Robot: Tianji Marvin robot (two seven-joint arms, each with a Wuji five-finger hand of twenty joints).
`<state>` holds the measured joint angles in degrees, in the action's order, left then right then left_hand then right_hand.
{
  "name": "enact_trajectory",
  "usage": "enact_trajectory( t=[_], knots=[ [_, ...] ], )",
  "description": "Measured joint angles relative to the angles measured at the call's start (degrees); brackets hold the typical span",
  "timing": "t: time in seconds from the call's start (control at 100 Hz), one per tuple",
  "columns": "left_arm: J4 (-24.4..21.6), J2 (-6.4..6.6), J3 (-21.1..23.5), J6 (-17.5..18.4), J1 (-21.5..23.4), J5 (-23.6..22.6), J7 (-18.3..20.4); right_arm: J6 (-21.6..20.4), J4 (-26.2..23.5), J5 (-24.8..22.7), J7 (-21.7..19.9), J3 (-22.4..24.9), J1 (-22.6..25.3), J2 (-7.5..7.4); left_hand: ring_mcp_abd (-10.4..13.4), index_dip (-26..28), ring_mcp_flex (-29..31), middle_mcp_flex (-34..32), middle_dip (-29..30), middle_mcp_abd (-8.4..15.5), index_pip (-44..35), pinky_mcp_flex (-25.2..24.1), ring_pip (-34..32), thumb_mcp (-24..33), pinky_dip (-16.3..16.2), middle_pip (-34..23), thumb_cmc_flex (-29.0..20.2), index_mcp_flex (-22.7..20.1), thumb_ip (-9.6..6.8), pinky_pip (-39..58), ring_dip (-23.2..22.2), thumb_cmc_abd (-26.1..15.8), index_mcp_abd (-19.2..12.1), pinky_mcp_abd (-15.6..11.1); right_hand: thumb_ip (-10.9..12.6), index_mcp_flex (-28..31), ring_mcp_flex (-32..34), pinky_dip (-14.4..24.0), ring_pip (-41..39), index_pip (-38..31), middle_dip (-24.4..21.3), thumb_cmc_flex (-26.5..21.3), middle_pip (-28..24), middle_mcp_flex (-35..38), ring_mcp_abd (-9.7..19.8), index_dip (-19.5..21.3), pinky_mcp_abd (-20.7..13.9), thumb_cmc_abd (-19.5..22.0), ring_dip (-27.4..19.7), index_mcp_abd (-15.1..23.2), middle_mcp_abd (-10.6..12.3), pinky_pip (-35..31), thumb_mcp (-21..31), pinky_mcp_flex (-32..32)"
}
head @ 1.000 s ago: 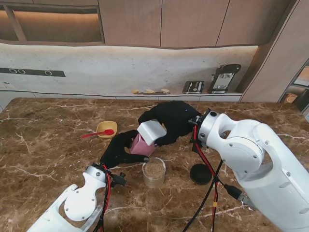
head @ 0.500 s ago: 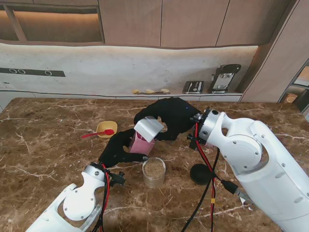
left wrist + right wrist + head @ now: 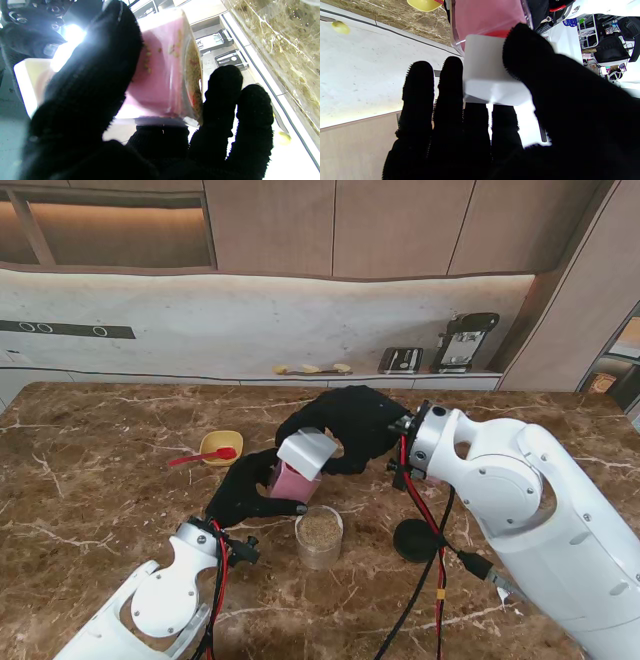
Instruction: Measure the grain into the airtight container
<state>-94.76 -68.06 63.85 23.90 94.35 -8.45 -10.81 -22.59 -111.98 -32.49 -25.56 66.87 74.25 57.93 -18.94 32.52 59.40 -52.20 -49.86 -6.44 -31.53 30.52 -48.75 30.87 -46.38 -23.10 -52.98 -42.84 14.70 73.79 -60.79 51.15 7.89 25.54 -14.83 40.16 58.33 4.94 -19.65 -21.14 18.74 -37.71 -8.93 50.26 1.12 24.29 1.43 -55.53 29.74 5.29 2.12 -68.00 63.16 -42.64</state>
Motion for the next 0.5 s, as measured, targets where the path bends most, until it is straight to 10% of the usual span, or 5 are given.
enact_trajectory(
  t=[0.22,0.5],
  knots=[
    [0.2,0.01,-0.2,0.1,-0.1,0.0,-0.3,1.3,-0.7,-1.1,-0.3,-0.7,-0.3,-0.01,-0.3,0.0,0.0,0.0,0.1,0.0,0.0,0.0,0.0,0.0,0.0,0.0,0.0,0.0,0.00,0.0,0.0,0.0,-0.1,0.0,0.0,0.0,0.0,12.6,-1.1,0.6,0.2,-0.3,0.0,0.0,0.0,-0.8,0.0,1.7,0.7,0.0,0.0,3.0,-3.1,-1.1],
    [0.9,-0.05,-0.9,0.3,-0.3,0.1,-0.8,4.9,-2.1,-0.3,-4.4,-1.1,-1.1,-0.28,-0.5,0.1,0.0,0.0,0.5,0.2,0.0,0.0,0.0,0.0,0.0,0.0,0.0,-0.1,0.00,0.0,0.0,0.0,-0.6,0.0,0.1,-0.1,0.1,15.5,-4.2,0.5,3.2,0.7,0.0,0.9,0.1,-5.4,0.0,3.6,0.7,-0.3,-0.1,2.9,-7.0,-1.8]
  ],
)
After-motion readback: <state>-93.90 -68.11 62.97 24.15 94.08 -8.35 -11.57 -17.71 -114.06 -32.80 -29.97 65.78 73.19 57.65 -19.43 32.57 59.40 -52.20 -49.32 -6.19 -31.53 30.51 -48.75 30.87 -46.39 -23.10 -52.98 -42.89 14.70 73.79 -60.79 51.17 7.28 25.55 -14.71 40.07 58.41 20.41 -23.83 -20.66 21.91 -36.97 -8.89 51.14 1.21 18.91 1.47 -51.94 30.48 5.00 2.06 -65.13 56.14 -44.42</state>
